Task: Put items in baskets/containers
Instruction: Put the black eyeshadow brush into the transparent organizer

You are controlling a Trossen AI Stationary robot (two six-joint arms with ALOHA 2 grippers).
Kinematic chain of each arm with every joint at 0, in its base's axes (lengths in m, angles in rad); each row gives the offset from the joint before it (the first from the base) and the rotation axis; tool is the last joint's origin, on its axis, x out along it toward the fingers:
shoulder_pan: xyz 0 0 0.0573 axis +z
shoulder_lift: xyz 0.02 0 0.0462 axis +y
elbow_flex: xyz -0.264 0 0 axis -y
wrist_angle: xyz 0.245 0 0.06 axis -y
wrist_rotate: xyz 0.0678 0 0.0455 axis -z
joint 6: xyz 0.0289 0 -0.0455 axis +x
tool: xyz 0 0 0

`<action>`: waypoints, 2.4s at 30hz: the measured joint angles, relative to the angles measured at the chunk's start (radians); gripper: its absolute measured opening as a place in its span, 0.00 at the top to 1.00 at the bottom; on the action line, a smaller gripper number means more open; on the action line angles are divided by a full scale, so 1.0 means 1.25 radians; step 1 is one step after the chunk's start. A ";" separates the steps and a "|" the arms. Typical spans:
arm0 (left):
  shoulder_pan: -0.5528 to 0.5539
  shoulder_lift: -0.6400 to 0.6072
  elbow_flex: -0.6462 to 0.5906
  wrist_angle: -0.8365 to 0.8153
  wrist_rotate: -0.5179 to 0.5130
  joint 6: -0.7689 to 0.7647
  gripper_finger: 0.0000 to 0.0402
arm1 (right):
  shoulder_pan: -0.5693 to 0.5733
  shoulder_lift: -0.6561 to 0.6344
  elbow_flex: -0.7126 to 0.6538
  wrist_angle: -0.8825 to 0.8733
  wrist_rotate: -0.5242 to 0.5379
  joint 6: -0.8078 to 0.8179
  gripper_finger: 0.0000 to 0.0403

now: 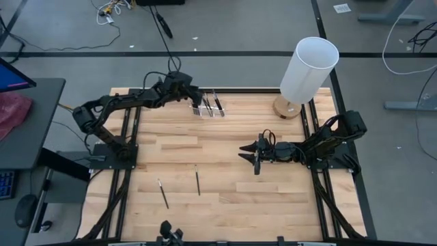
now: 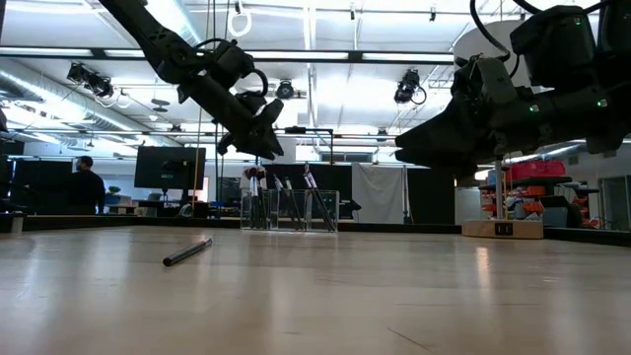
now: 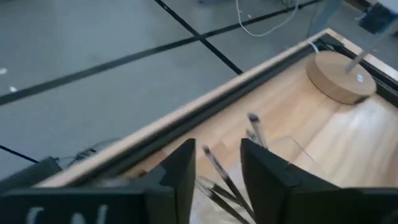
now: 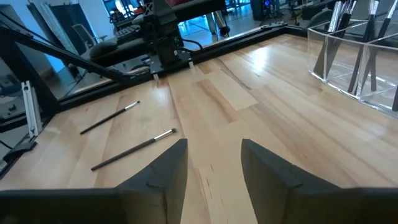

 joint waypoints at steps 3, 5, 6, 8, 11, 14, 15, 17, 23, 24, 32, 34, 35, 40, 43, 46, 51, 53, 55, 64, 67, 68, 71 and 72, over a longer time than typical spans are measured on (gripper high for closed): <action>0.005 -0.028 0.010 -0.003 0.021 0.025 0.63 | 0.001 0.000 0.000 -0.003 0.000 0.017 0.63; -0.009 -0.057 0.014 0.000 0.046 0.046 0.61 | 0.009 0.000 0.000 -0.005 0.000 0.023 0.63; -0.024 -0.073 0.015 0.000 0.051 0.058 0.61 | 0.014 0.000 0.000 -0.005 0.000 0.023 0.63; -0.058 -0.106 0.015 -0.019 0.049 0.081 0.61 | 0.027 0.000 0.000 -0.005 0.000 0.021 0.63; -0.135 -0.155 0.015 -0.074 0.000 0.125 0.63 | 0.044 0.000 0.000 -0.005 0.004 0.017 0.63; -0.238 -0.187 0.015 -0.158 -0.089 0.164 0.66 | 0.059 0.000 0.000 -0.012 0.035 0.016 0.63; -0.276 -0.194 0.015 -0.190 -0.121 0.170 0.67 | 0.063 0.000 0.000 -0.016 0.045 0.015 0.63; -0.354 -0.200 0.015 -0.249 -0.189 0.168 0.69 | 0.067 0.000 0.000 -0.024 0.058 0.010 0.63; -0.565 -0.193 -0.007 -0.365 -0.328 0.032 0.71 | 0.068 0.000 0.000 -0.043 0.071 -0.021 0.63; -0.596 -0.193 -0.019 -0.372 -0.340 -0.005 0.71 | 0.068 0.000 0.000 -0.043 0.071 -0.027 0.63; -0.770 -0.193 -0.144 -0.344 -0.420 -0.346 0.71 | 0.068 0.000 0.000 -0.050 0.071 -0.019 0.63; -0.791 -0.193 -0.184 -0.302 -0.418 -0.430 0.71 | 0.074 0.000 0.000 -0.051 0.072 0.009 0.63; -0.797 -0.193 -0.203 -0.277 -0.416 -0.468 0.71 | 0.080 0.000 0.000 -0.054 0.071 0.018 0.63; -0.810 -0.193 -0.263 -0.205 -0.392 -0.561 0.71 | 0.122 0.000 0.013 -0.063 0.095 0.019 0.63; -0.831 -0.193 -0.270 -0.212 -0.375 -0.567 0.71 | 0.147 0.000 0.045 -0.108 0.111 0.017 0.63; -0.863 -0.193 -0.270 -0.226 -0.375 -0.568 0.71 | 0.165 0.000 0.089 -0.179 0.112 0.020 0.63; -0.932 -0.193 -0.258 -0.282 -0.357 -0.669 0.71 | 0.176 0.000 0.147 -0.272 0.152 0.014 0.63; -0.969 -0.192 -0.242 -0.344 -0.334 -0.740 0.71 | 0.174 0.000 0.152 -0.282 0.168 0.006 0.63; -1.011 -0.192 -0.230 -0.404 -0.322 -0.814 0.71 | 0.172 0.000 0.152 -0.282 0.176 -0.003 0.63; -1.226 -0.181 -0.220 -0.540 -0.288 -1.225 0.72 | 0.155 0.000 0.152 -0.291 0.176 -0.028 0.63; -1.271 -0.156 -0.220 -0.541 -0.237 -1.342 0.72 | 0.146 0.000 0.152 -0.291 0.175 -0.041 0.63; -1.283 -0.146 -0.220 -0.539 -0.214 -1.381 0.72 | 0.143 0.000 0.152 -0.291 0.176 -0.047 0.63; -1.313 -0.119 -0.220 -0.519 -0.142 -1.477 0.72 | 0.131 0.000 0.152 -0.291 0.175 -0.066 0.63; -1.322 -0.112 -0.220 -0.511 -0.126 -1.501 0.72 | 0.127 0.000 0.152 -0.291 0.176 -0.071 0.63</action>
